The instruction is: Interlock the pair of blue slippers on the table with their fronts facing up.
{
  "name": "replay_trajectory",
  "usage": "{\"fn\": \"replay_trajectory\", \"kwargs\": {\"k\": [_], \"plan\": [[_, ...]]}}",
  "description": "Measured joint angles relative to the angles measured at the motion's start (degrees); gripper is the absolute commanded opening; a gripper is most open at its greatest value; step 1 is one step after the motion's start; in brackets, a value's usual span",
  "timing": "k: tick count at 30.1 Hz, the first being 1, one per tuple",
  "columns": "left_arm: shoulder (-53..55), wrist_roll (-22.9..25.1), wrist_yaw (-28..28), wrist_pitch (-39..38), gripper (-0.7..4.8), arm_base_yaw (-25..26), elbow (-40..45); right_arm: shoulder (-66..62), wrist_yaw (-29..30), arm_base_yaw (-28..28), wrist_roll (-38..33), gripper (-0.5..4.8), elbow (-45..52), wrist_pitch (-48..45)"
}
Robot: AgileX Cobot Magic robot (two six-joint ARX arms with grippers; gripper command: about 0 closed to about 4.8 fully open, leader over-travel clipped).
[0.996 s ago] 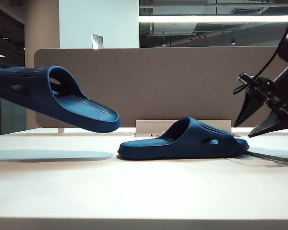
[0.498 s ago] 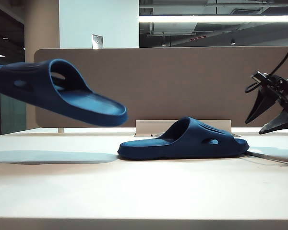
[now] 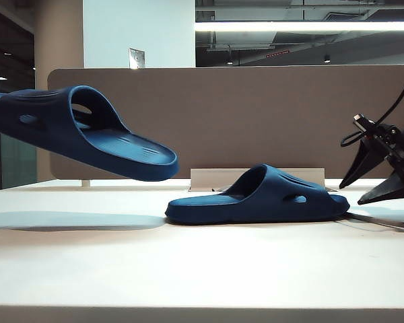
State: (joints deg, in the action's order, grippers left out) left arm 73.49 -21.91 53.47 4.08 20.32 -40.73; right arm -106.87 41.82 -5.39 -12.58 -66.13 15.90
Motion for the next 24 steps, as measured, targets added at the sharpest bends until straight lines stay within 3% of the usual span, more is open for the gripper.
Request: {"fn": "replay_trajectory", "kwargs": {"k": [20,22,24], "plan": [[0.0,0.0,0.0,0.0,-0.05,0.0,0.0,-4.9,2.8,1.6,-2.4,2.07,0.1,-7.1],[0.0,0.0,0.0,0.0,-0.05,0.0,0.0,-5.0,2.8,2.1,-2.4,1.86,0.1,-7.7],[0.0,0.0,0.0,0.0,-0.05,0.0,0.0,-5.4,2.8,2.1,-2.5,1.18,0.0,-8.2]]}}
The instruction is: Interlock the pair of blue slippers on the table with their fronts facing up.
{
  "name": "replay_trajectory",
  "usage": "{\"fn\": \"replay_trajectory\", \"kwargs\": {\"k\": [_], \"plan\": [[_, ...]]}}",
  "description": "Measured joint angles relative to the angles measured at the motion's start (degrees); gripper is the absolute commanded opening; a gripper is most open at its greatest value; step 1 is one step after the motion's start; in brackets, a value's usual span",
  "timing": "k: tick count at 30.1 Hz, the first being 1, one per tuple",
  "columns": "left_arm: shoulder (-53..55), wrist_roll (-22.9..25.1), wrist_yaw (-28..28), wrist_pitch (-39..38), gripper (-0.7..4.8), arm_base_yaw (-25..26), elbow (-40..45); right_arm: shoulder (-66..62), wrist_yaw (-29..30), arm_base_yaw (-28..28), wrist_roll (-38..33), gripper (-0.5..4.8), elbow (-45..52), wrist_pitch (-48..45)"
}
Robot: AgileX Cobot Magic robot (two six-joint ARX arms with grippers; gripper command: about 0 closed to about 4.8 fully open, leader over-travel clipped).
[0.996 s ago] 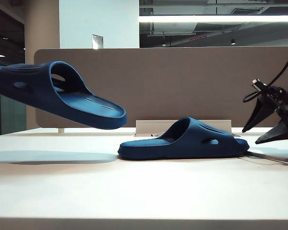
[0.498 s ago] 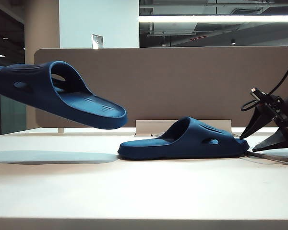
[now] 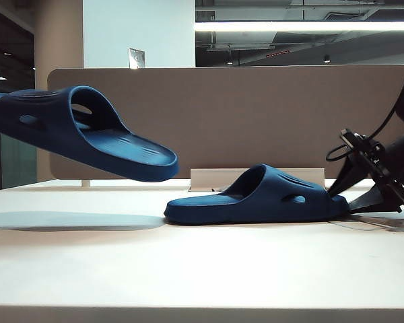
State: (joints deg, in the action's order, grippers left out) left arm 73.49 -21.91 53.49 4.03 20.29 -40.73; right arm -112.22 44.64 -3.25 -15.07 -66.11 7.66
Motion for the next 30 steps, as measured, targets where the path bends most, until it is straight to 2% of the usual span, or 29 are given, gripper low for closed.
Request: {"fn": "replay_trajectory", "kwargs": {"k": [3,11,18,21,30], "plan": [[0.0,0.0,0.0,0.0,-0.05,0.0,0.0,-0.3,-0.1,0.0,-0.1,0.8,-0.1,-0.2],[0.0,0.4,-1.2,0.0,-0.05,0.0,0.0,-0.3,1.6,-0.3,-0.2,0.8,-0.1,-0.2],[0.0,1.1,-4.1,-0.1,-0.05,0.1,0.0,2.6,4.1,-3.5,-0.7,0.8,-0.1,-0.1],[0.1,1.7,-6.1,-0.6,-0.05,0.1,0.0,4.0,6.7,-4.9,-2.3,0.8,-0.1,-0.3],[4.9,2.2,-7.1,-1.4,-0.05,0.1,0.4,6.2,13.3,-4.8,-8.0,0.8,0.0,-4.5]]}}
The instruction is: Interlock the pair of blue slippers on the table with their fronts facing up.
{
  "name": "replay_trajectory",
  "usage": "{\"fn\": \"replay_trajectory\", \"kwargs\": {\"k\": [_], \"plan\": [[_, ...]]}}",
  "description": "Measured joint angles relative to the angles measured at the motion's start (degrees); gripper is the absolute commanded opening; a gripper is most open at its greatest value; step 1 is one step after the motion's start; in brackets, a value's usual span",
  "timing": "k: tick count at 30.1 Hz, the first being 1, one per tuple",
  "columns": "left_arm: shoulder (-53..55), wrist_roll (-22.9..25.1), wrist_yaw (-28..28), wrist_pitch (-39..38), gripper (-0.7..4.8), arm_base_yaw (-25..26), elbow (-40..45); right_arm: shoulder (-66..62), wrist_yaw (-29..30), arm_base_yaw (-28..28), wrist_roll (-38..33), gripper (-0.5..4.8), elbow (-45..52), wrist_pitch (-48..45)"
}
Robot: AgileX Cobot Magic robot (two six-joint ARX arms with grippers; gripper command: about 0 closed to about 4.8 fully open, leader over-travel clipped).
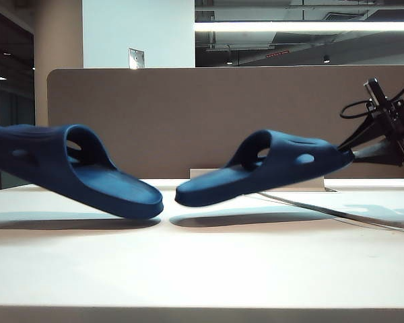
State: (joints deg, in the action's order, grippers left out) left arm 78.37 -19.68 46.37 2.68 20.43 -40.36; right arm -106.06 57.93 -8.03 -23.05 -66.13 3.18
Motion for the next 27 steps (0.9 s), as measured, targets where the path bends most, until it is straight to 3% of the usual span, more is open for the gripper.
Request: {"fn": "replay_trajectory", "kwargs": {"k": [8,14,18,23,27], "plan": [[0.2,0.2,-0.8,0.2,-0.05,-0.4,0.1,0.7,1.4,1.6,-6.8,0.8,0.0,-5.5],[0.2,-1.3,-2.1,2.0,-0.05,-4.2,0.1,0.7,0.7,4.7,-11.1,0.75,0.0,-10.0],[0.4,-3.9,-3.8,4.6,-0.05,-6.6,0.4,0.7,-1.9,6.8,-12.0,0.75,0.1,-10.2],[0.8,-11.5,-4.7,15.4,-0.05,-6.7,6.1,0.7,-4.1,8.3,-13.2,0.75,0.2,-11.5],[1.4,-12.7,-5.5,17.7,-0.05,-6.7,9.5,0.7,-5.9,9.1,-14.3,0.75,0.2,-12.3]]}}
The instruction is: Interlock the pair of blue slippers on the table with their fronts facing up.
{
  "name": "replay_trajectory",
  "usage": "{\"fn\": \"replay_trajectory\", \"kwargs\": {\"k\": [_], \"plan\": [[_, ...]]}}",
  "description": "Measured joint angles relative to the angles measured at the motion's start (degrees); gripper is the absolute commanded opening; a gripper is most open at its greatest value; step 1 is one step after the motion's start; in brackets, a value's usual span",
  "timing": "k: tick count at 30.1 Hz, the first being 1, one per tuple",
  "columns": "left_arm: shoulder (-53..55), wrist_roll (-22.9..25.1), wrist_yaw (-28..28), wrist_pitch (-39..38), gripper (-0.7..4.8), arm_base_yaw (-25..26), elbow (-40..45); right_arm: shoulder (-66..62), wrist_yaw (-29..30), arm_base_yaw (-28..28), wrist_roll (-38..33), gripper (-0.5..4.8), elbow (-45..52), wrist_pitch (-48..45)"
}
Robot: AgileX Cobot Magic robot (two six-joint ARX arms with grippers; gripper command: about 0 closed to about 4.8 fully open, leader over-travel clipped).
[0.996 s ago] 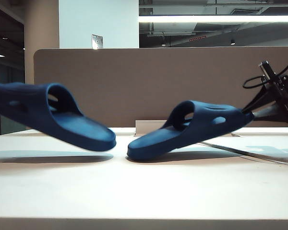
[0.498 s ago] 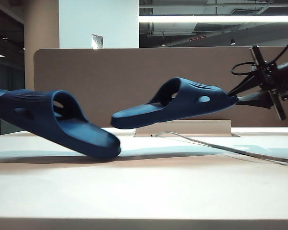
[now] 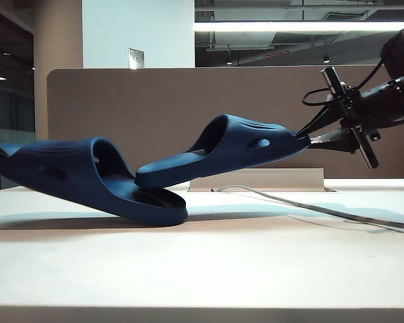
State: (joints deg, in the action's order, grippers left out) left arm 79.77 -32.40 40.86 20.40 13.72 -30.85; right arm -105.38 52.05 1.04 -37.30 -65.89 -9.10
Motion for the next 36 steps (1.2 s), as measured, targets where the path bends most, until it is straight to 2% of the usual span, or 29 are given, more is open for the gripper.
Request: {"fn": "replay_trajectory", "kwargs": {"k": [5,10,13,18,30,36], "plan": [[0.2,-5.5,0.0,7.5,-0.05,0.0,3.2,0.0,-1.7,1.7,-0.9,0.75,0.1,-0.7],[0.2,-9.3,-0.4,12.4,-0.05,-0.4,3.6,0.1,-3.8,3.5,-4.6,0.75,3.3,-6.6],[0.2,-9.7,-0.4,12.5,-0.05,-1.3,3.7,0.1,-4.8,3.8,-8.3,0.75,6.4,-11.4],[0.2,-9.9,-0.9,12.6,-0.05,-3.3,4.0,0.1,-5.6,3.9,-10.3,0.75,9.1,-16.4],[3.4,-12.4,-5.0,15.4,-0.05,-9.4,4.0,0.1,-9.9,5.7,-11.1,0.75,13.6,-20.1],[6.8,-15.2,-5.6,20.8,-0.05,-11.1,4.8,0.1,-12.0,6.8,-11.3,0.75,14.2,-20.6]]}}
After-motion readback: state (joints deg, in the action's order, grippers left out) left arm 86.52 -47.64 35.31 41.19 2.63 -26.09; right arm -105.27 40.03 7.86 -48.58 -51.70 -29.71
